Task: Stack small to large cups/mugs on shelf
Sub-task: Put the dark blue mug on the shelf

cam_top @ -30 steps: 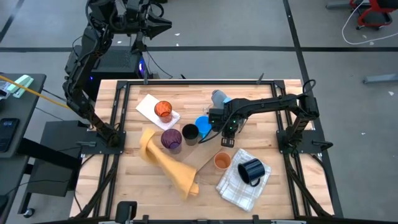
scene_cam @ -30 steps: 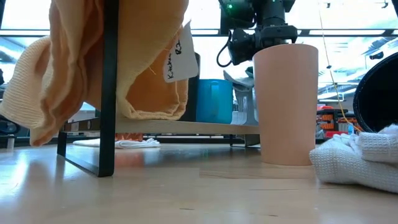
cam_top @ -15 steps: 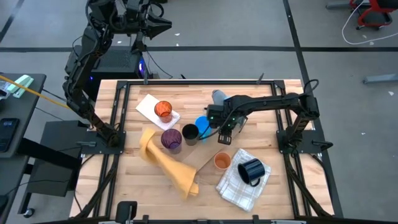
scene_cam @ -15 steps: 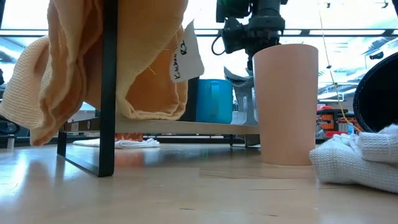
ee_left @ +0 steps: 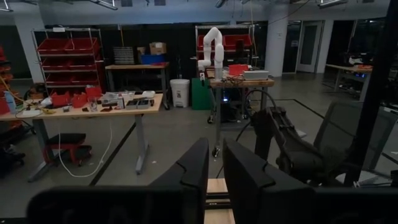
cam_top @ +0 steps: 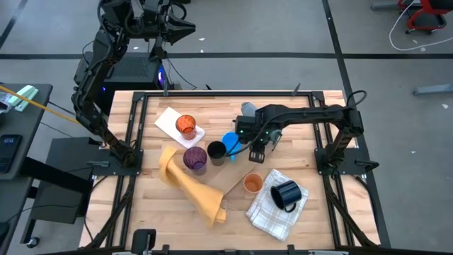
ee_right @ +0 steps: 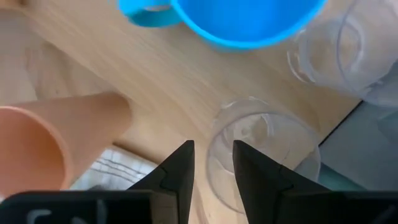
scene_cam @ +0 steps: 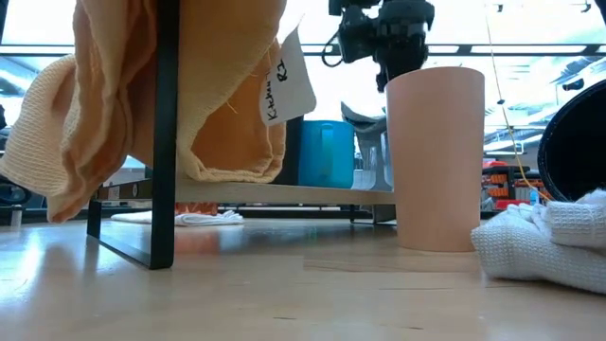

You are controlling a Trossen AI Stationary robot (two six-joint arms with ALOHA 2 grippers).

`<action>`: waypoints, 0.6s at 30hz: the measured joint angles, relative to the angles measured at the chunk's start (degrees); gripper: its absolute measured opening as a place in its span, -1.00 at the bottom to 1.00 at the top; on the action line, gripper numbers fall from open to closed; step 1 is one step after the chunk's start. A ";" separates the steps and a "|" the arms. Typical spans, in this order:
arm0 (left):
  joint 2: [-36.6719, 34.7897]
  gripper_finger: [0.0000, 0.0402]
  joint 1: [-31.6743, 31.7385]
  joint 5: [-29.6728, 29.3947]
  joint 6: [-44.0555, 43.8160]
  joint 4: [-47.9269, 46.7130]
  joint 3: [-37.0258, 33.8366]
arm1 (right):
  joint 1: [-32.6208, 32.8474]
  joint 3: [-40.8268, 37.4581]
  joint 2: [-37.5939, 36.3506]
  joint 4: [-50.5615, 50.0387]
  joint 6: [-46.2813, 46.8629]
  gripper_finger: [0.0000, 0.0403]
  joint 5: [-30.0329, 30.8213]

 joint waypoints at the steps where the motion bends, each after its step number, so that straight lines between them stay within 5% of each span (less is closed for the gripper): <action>1: 0.00 -0.71 -0.01 -0.01 0.00 0.00 0.00 | 0.46 1.17 0.00 -0.48 0.00 -0.42 -0.14; 10: 0.00 -0.72 -0.01 0.03 -0.02 0.00 0.00 | 8.78 13.95 -0.02 -5.44 -3.90 -0.42 0.06; 18: 0.00 -0.69 -0.74 2.57 -0.17 -0.02 0.00 | 14.91 14.22 -0.31 -11.18 -7.96 -0.43 2.66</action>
